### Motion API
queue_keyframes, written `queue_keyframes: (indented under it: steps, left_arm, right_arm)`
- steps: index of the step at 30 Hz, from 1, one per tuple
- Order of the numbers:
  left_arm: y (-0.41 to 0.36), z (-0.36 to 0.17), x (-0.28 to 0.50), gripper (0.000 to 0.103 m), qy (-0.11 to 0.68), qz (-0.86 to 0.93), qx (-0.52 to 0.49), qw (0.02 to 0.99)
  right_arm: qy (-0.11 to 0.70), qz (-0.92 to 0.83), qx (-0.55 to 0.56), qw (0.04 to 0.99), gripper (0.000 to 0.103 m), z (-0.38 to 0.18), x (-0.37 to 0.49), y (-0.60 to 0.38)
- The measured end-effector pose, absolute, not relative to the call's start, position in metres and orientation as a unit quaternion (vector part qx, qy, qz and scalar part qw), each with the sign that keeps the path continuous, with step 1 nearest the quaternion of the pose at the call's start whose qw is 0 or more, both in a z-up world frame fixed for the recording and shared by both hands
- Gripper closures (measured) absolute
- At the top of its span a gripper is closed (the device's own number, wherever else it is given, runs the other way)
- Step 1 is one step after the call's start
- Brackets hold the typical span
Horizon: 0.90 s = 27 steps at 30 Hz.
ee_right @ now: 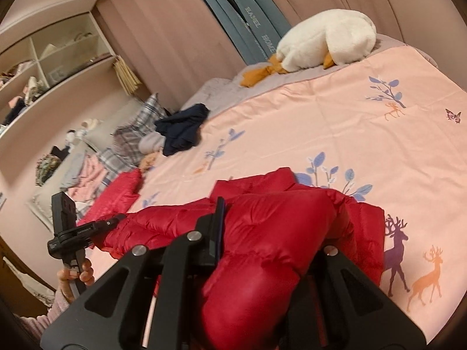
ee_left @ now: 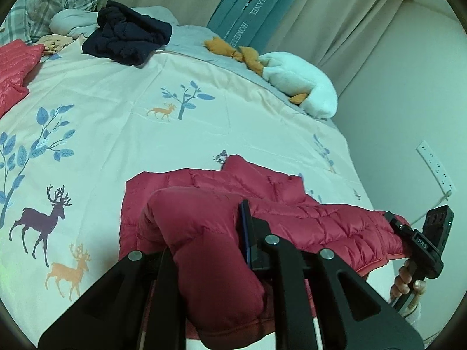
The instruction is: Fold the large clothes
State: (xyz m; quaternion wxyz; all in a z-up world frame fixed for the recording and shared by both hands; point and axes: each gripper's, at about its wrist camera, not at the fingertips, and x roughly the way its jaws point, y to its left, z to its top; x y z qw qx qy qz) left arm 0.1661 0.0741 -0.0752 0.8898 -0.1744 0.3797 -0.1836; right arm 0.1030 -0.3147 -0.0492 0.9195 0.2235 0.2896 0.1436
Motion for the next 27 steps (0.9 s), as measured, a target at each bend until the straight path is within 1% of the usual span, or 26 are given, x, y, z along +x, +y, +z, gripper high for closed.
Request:
queue_keyframes:
  steps: [8,27]
  left_arm:
    - [0.065,-0.081,0.187,0.090,0.391,-0.169,-0.164,0.890]
    - [0.059,-0.099,0.224,0.088,0.417,-0.155,-0.167,0.880]
  right_arm:
    - [0.309,0.119,0.235,0.914,0.089,-0.066,0.133,-0.321]
    - [0.335,0.090,0.250,0.904,0.089,-0.092,0.169,-0.329]
